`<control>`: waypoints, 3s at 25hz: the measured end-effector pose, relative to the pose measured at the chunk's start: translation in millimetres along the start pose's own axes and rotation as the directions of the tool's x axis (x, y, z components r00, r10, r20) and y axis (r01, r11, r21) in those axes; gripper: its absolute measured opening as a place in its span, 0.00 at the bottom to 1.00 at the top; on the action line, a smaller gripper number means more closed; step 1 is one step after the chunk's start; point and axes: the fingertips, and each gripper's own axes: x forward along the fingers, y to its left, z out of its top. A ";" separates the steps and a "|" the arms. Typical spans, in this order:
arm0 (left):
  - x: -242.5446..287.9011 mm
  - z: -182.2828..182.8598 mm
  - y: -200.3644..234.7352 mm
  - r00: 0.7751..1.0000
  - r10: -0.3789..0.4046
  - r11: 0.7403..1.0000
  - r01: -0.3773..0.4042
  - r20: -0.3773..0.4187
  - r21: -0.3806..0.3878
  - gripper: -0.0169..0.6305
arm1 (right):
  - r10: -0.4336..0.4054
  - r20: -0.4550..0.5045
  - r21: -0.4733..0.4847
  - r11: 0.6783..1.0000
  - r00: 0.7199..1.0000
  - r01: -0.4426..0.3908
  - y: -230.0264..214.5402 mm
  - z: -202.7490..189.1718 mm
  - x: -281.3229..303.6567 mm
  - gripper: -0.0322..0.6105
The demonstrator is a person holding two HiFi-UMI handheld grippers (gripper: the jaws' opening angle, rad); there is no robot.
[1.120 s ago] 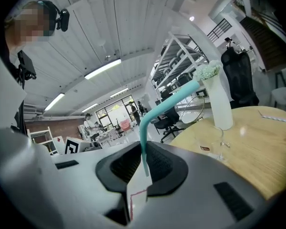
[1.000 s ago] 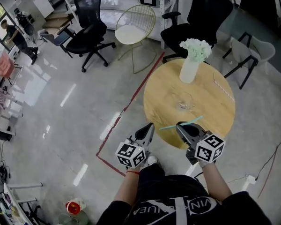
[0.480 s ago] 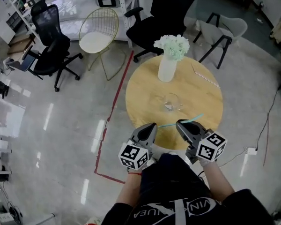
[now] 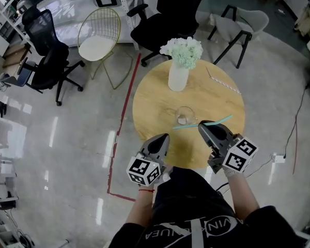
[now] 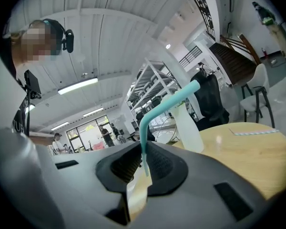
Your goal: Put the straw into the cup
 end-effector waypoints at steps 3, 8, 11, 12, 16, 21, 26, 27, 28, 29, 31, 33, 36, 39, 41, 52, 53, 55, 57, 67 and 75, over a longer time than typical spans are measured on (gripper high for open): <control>12.0 5.7 13.1 1.000 0.018 1.000 -0.018 -0.005 -0.004 0.04 | -0.010 0.017 -0.008 1.000 1.000 0.011 -11.9 11.8 4.3 0.10; 35.7 8.2 18.9 1.000 0.004 1.000 -0.004 -0.024 -0.005 0.04 | -0.060 -0.007 -0.034 0.998 0.998 0.059 -38.2 12.6 6.4 0.10; 45.4 6.9 21.9 0.999 -0.004 1.000 0.003 -0.040 -0.012 0.04 | -0.077 -0.040 -0.045 0.996 0.996 0.075 -48.8 5.1 11.3 0.10; 48.5 6.5 23.2 0.999 -0.005 1.000 0.004 -0.045 -0.014 0.04 | -0.079 -0.045 -0.041 0.996 0.996 0.077 -52.1 3.1 13.2 0.10; 59.1 4.6 28.8 0.998 -0.008 1.000 0.007 -0.065 -0.022 0.04 | -0.094 -0.071 -0.029 0.995 0.993 0.092 -66.8 -5.9 20.3 0.10; 74.0 -0.2 34.0 0.997 -0.007 1.000 0.005 -0.083 -0.031 0.04 | -0.092 -0.125 -0.053 0.995 0.988 0.086 -82.2 -20.7 29.0 0.10; 80.8 -6.7 41.5 0.994 -0.004 0.999 0.000 -0.105 -0.036 0.04 | -0.082 -0.152 -0.043 0.996 0.985 0.076 -91.0 -32.5 40.0 0.10; 81.2 -8.3 43.4 0.994 -0.003 0.999 -0.002 -0.107 -0.041 0.04 | -0.081 -0.158 -0.043 0.996 0.984 0.075 -92.1 -35.1 42.2 0.10; 81.4 -9.5 45.2 0.994 -0.002 0.999 -0.003 -0.109 -0.045 0.04 | -0.080 -0.164 -0.044 0.996 0.983 0.074 -92.9 -37.4 44.1 0.10; 81.4 -10.3 46.5 0.994 -0.001 0.999 -0.004 -0.111 -0.047 0.04 | -0.079 -0.170 -0.043 0.996 0.982 0.073 -93.6 -39.5 45.7 0.10; 81.4 -10.9 48.2 0.993 -0.001 0.999 -0.005 -0.115 -0.049 0.04 | -0.078 -0.179 -0.038 0.997 0.981 0.073 -95.0 -43.1 47.9 0.10; 82.2 -11.3 49.6 0.993 -0.001 0.999 -0.005 -0.118 -0.048 0.04 | -0.076 -0.187 -0.036 0.997 0.979 0.071 -96.8 -46.4 49.9 0.10; 84.1 -12.7 53.6 0.993 0.003 0.999 -0.009 -0.120 -0.051 0.04 | -0.069 -0.195 -0.034 0.997 0.978 0.063 -99.9 -50.1 53.8 0.10; 83.9 -14.9 56.3 0.992 0.007 0.998 -0.013 -0.123 -0.054 0.04 | -0.065 -0.195 -0.014 0.998 0.979 0.063 -102.2 -52.8 55.4 0.10; 83.2 -15.1 56.7 0.992 0.008 0.998 -0.015 -0.124 -0.056 0.04 | -0.067 -0.200 -0.012 0.998 0.977 0.066 -103.2 -53.8 55.1 0.10; 81.0 -12.8 62.5 0.992 0.028 0.997 -0.036 -0.126 -0.064 0.04 | -0.075 -0.207 -0.015 0.997 0.975 0.073 -110.7 -54.7 55.7 0.10; 81.6 -11.6 63.3 0.991 0.030 0.997 -0.038 -0.127 -0.062 0.04 | -0.077 -0.209 -0.014 0.997 0.975 0.076 -112.2 -54.3 55.7 0.10; 82.4 -9.2 65.0 0.991 0.036 0.997 -0.043 -0.127 -0.060 0.04 | -0.079 -0.215 -0.015 0.997 0.973 0.077 -114.4 -53.5 55.8 0.10; 82.2 -7.3 67.0 0.991 0.042 0.997 -0.050 -0.126 -0.059 0.04 | -0.078 -0.223 -0.022 0.997 0.972 0.075 -114.9 -53.9 56.3 0.10; 86.4 -3.2 73.1 0.990 0.065 0.996 -0.072 -0.125 -0.058 0.04 | -0.042 -0.229 0.010 0.999 0.972 0.046 -118.3 -57.4 59.8 0.10; 85.3 -2.1 76.3 0.988 0.099 0.992 -0.107 -0.122 -0.062 0.04 | -0.007 -0.254 0.021 1.000 0.967 0.013 -121.2 -63.5 60.9 0.11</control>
